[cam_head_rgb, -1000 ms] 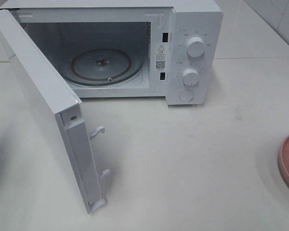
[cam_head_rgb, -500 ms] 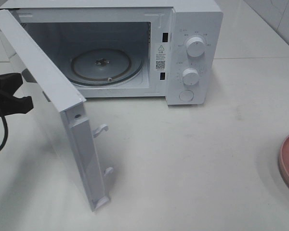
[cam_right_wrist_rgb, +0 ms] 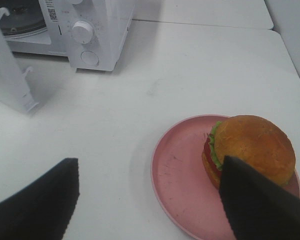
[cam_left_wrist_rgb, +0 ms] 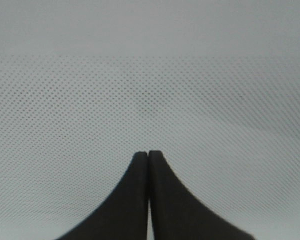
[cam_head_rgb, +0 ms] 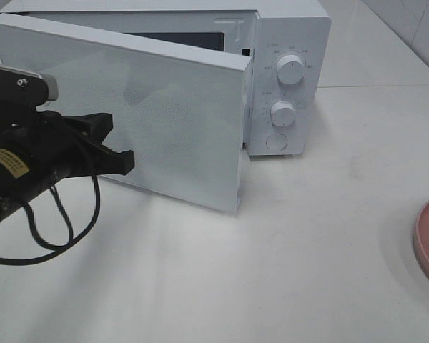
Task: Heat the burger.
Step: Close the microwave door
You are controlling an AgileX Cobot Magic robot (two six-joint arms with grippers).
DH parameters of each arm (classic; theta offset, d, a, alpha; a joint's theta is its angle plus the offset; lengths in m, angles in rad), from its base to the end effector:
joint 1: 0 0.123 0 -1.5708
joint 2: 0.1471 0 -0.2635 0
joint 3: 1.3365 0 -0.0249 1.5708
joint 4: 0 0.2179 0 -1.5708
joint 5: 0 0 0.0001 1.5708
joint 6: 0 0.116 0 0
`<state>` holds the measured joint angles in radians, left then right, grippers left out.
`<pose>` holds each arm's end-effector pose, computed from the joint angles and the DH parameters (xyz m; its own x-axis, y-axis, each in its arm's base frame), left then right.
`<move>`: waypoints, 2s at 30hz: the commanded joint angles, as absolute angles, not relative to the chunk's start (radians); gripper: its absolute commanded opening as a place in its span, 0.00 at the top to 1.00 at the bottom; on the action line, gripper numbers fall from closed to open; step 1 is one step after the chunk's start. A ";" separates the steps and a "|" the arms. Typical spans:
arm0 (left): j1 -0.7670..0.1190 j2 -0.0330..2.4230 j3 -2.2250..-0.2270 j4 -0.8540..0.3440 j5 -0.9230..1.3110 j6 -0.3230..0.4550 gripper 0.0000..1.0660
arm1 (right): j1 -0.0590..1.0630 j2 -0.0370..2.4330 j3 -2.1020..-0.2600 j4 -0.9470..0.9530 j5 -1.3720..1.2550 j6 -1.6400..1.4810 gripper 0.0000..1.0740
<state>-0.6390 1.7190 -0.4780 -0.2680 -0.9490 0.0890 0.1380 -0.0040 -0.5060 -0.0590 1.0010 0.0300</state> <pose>0.2542 -0.1578 0.1609 -0.2052 0.0678 -0.9764 0.4006 0.9160 -0.0206 0.0126 -0.0041 0.2582 -0.3883 -0.0558 -0.9198 -0.0929 0.9955 -0.0212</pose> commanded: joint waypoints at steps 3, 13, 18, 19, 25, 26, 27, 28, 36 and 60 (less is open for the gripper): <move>-0.712 1.741 -0.562 -0.379 -0.946 0.137 1.00 | 0.132 -0.032 -0.502 -0.058 0.994 0.031 0.30; -0.761 1.789 -0.734 -0.467 -0.848 0.187 1.00 | 0.132 -0.032 -0.502 -0.058 0.994 0.031 0.30; -0.766 1.830 -0.826 -0.472 -0.802 0.187 1.00 | 0.132 -0.032 -0.502 -0.058 0.994 0.031 0.30; -0.766 1.837 -0.839 -0.472 -0.792 0.187 1.00 | 0.132 -0.032 -0.502 -0.058 0.994 0.031 0.30; -0.772 1.871 -0.931 -0.473 -0.753 0.187 1.00 | 0.132 -0.032 -0.502 -0.058 0.994 0.031 0.30; -0.772 1.871 -0.931 -0.473 -0.753 0.187 1.00 | 0.132 -0.032 -0.502 -0.058 0.994 0.031 0.30; -0.772 1.880 -0.955 -0.473 -0.749 0.187 1.00 | 0.132 -0.032 -0.502 -0.058 0.994 0.031 0.30; -0.772 1.880 -0.955 -0.473 -0.749 0.187 1.00 | 0.132 -0.032 -0.502 -0.058 0.994 0.031 0.30; -0.772 1.909 -1.033 -0.474 -0.719 0.208 1.00 | 0.132 -0.032 -0.502 -0.058 0.994 0.031 0.30; -0.701 1.973 -1.200 -0.601 -0.619 0.294 1.00 | 0.132 -0.032 -0.502 -0.058 0.994 0.034 0.30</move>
